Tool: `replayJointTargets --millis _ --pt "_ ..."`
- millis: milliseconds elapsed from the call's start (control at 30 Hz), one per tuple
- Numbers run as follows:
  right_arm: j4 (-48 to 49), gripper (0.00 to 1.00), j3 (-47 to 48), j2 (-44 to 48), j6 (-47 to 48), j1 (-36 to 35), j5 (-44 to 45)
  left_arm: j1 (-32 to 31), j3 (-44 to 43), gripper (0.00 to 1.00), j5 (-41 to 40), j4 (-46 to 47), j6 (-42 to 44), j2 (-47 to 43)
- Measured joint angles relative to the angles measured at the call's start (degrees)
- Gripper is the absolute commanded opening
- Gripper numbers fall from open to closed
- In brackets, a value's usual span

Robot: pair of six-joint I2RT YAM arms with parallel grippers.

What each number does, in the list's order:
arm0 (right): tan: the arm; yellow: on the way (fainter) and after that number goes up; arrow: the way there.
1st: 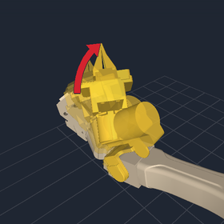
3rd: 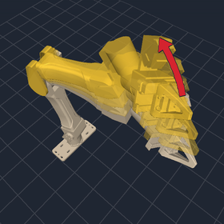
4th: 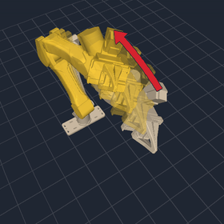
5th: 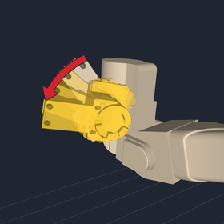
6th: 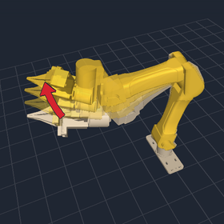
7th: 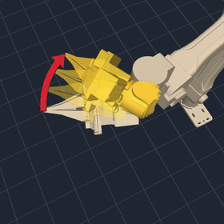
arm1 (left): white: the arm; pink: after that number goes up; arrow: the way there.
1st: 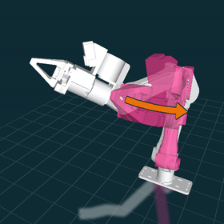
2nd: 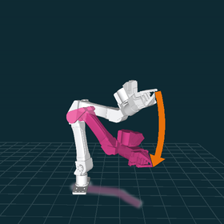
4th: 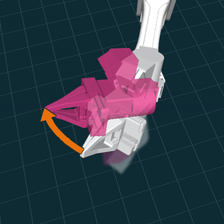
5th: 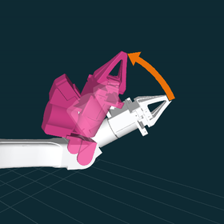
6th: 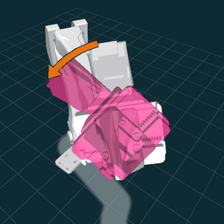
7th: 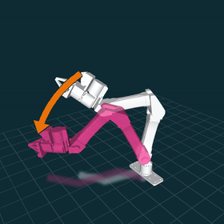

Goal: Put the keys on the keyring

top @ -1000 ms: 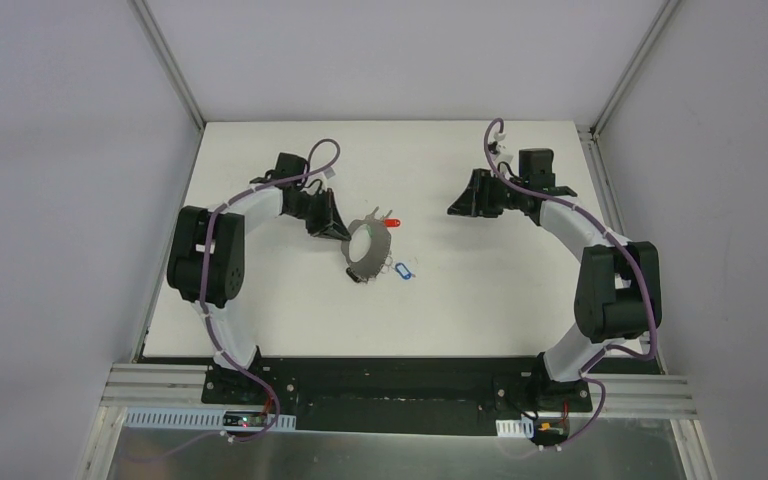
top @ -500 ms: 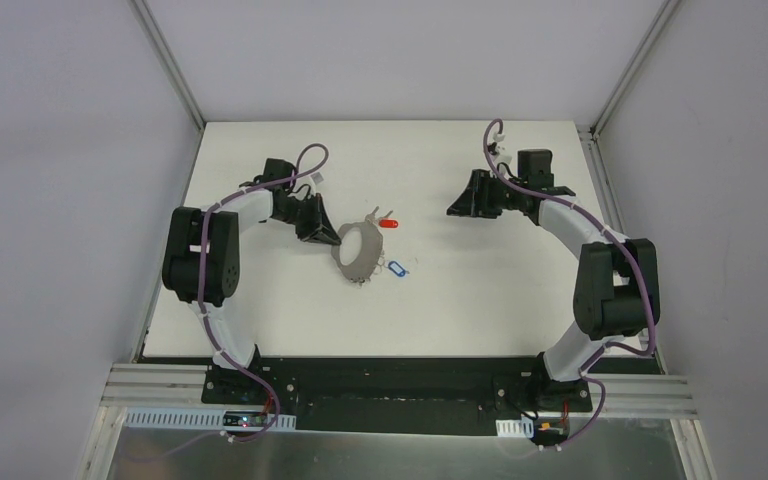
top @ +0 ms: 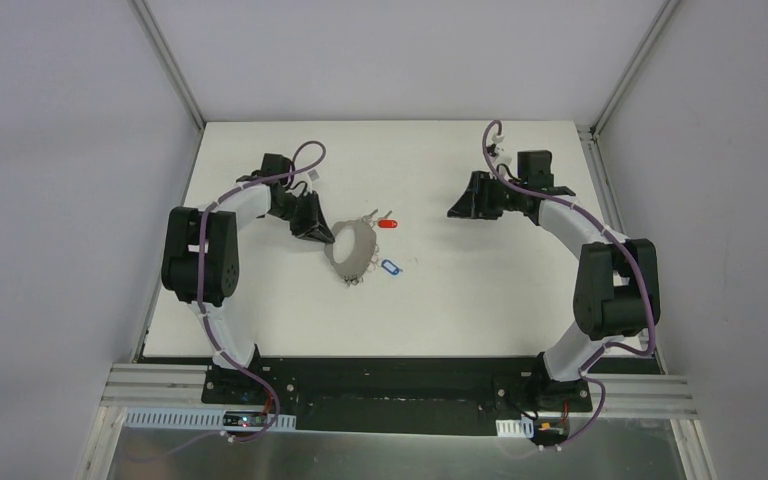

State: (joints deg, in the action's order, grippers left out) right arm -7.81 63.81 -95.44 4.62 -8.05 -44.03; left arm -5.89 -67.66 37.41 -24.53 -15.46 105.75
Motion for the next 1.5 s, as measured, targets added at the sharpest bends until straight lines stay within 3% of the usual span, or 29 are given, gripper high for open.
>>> replayJointTargets --millis 267,600,900,1067,1200,1500 --pt "-2.8 0.55 -1.8 3.5 3.1 0.0 1.2 0.4 -7.3 0.01 -2.6 -0.1 -1.1 1.1" --pt "-4.1 0.55 -6.2 9.7 5.4 0.1 1.6 0.4 -8.8 0.19 -8.0 -1.0 -0.7 3.0" --pt "-6.6 0.66 -8.5 16.3 6.8 0.1 3.4 1.5 -7.1 0.57 -13.7 -5.6 4.2 1.0" --pt "-7.2 0.75 -9.4 21.4 8.1 0.1 6.0 2.5 -5.4 0.75 -15.9 -7.5 7.5 -3.7" --pt "-8.1 0.99 -10.2 24.2 9.0 0.2 8.8 3.2 -3.3 0.84 -18.4 -8.0 10.3 -9.6" --pt "-9.4 1.00 -10.3 28.2 9.2 0.8 16.7 4.1 5.2 0.99 -25.1 -7.2 16.6 -31.6"
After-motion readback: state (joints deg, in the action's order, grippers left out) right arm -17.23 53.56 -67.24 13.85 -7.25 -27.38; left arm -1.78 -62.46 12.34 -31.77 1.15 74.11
